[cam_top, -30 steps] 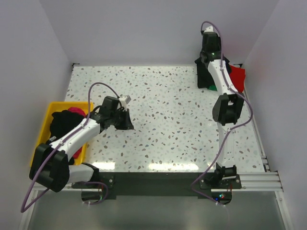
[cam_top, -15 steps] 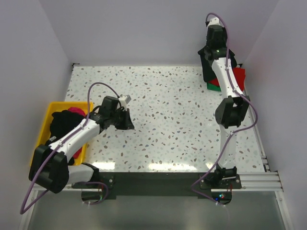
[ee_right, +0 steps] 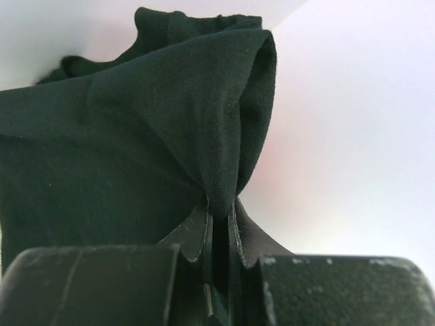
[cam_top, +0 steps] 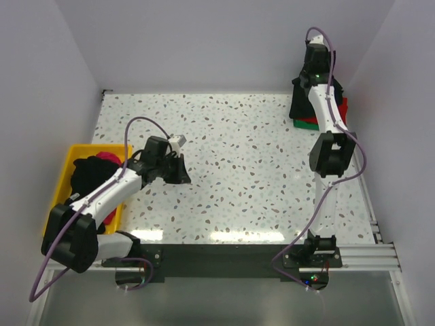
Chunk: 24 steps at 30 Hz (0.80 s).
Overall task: Fold and stack the t-shirts
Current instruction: Neatly place the folded tshirt to the corner, then reset both grippers
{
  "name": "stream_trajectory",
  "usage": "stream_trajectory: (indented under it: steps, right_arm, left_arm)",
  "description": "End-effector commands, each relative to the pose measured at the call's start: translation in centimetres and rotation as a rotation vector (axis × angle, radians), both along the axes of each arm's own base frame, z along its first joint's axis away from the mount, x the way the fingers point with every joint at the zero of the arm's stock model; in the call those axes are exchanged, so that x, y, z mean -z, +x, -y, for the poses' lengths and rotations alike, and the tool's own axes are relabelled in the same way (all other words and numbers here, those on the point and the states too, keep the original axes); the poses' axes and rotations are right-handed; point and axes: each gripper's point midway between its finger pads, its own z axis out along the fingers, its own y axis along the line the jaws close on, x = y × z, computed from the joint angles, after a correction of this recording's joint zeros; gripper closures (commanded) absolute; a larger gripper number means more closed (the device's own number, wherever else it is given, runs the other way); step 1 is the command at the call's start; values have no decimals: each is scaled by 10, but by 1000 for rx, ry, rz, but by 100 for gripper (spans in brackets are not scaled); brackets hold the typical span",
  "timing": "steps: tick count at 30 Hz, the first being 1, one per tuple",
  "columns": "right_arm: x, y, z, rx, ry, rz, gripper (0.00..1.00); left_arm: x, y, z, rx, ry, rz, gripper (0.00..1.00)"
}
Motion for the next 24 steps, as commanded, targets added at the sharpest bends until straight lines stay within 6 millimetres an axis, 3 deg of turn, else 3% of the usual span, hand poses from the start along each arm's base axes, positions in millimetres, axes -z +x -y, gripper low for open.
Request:
stream_trajectory:
  steps: [1, 4, 5, 6, 7, 8, 10, 11, 15, 17, 18, 19, 20, 24]
  right_arm:
    - [5, 10, 14, 43, -2, 48, 100]
    - [29, 15, 22, 60, 1, 21, 100]
    - [36, 17, 22, 62, 4, 12, 92]
    - [47, 16, 39, 88, 5, -6, 84]
    - [54, 16, 42, 95, 9, -13, 75]
    - [59, 16, 47, 105, 11, -19, 49]
    - [64, 16, 46, 114, 28, -26, 26]
    - [62, 16, 45, 113, 39, -19, 5]
    - [41, 15, 27, 91, 120, 41, 1]
    - [19, 10, 17, 79, 159, 91, 1]
    - [21, 8, -3, 54, 174, 82, 1]
    - [4, 2, -20, 32, 221, 119, 1]
    - [10, -2, -30, 21, 246, 101, 1]
    - [2, -34, -81, -20, 380, 103, 1]
  left_arm:
    - [4, 2, 1, 14, -14, 8, 94]
    - [7, 2, 1, 15, -11, -2, 94]
    - [8, 2, 1, 17, -11, -5, 94]
    - [8, 2, 1, 17, -10, -6, 94]
    - [10, 2, 1, 18, -10, -11, 94]
    - [10, 2, 2, 18, -11, -12, 94]
    - [9, 3, 3, 20, -15, -9, 94]
    - [8, 3, 3, 20, -16, -7, 94]
    - [6, 4, 5, 25, -25, -3, 94]
    - [2, 5, 6, 29, -32, 6, 94]
    - [1, 6, 6, 29, -34, 10, 94]
    - [-3, 7, 6, 27, -37, 21, 94]
    - [-3, 7, 5, 25, -38, 24, 94]
    - [-9, 11, 2, 17, -48, 42, 93]
